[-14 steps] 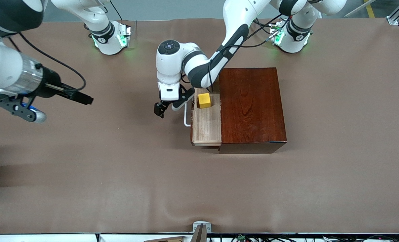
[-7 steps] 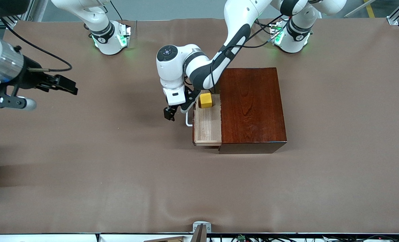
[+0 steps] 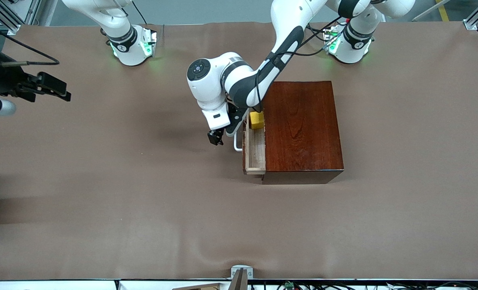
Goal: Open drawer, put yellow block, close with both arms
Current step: 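Push the drawer shut with the left gripper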
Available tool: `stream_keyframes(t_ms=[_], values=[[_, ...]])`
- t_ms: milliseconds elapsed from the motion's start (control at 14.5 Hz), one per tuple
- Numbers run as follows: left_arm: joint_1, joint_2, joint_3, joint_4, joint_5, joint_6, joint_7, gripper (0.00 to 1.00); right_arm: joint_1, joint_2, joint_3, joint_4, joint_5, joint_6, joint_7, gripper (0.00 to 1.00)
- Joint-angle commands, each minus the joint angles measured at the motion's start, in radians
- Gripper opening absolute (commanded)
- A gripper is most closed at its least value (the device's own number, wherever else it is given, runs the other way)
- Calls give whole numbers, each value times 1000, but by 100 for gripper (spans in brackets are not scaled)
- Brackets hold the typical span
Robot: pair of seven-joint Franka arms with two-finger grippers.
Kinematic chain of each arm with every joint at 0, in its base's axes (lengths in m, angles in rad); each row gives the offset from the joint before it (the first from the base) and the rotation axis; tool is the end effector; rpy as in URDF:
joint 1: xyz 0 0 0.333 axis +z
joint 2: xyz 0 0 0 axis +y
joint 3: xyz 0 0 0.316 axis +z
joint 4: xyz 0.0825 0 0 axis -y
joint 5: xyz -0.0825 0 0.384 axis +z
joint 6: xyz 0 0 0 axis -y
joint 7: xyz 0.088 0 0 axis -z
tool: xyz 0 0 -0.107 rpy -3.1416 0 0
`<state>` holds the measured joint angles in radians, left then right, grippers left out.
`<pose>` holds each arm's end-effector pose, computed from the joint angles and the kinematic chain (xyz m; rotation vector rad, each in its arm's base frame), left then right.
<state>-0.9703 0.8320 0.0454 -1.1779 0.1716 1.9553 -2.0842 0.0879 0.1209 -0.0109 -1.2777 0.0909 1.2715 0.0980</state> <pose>0.4554 -0.6014 0.2863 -2.6290 -1.5697 -0.2876 0.5552 0.0550 0.6670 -3.0591 -0.0004 0.2056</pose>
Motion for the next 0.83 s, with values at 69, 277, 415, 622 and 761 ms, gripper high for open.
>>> stream_keyframes(t_ms=[69, 277, 415, 622, 761], values=[[-5, -22, 22, -31, 31, -159, -7, 100, -48, -92, 12, -129, -13, 38, -64, 100], [-5, -17, 25, -40, 35, -206, -2, 100, -56, -174, 11, -251, -29, 101, -113, 100], [-5, -17, 30, -45, 52, -216, -4, 100, -74, -204, 12, -295, -30, 120, -133, 100], [-4, -13, 31, -49, 68, -253, -5, 100, -80, -210, 12, -299, -30, 121, -133, 100], [-4, -10, 31, -49, 69, -256, -5, 100, -88, -216, 12, -310, -31, 137, -133, 100]])
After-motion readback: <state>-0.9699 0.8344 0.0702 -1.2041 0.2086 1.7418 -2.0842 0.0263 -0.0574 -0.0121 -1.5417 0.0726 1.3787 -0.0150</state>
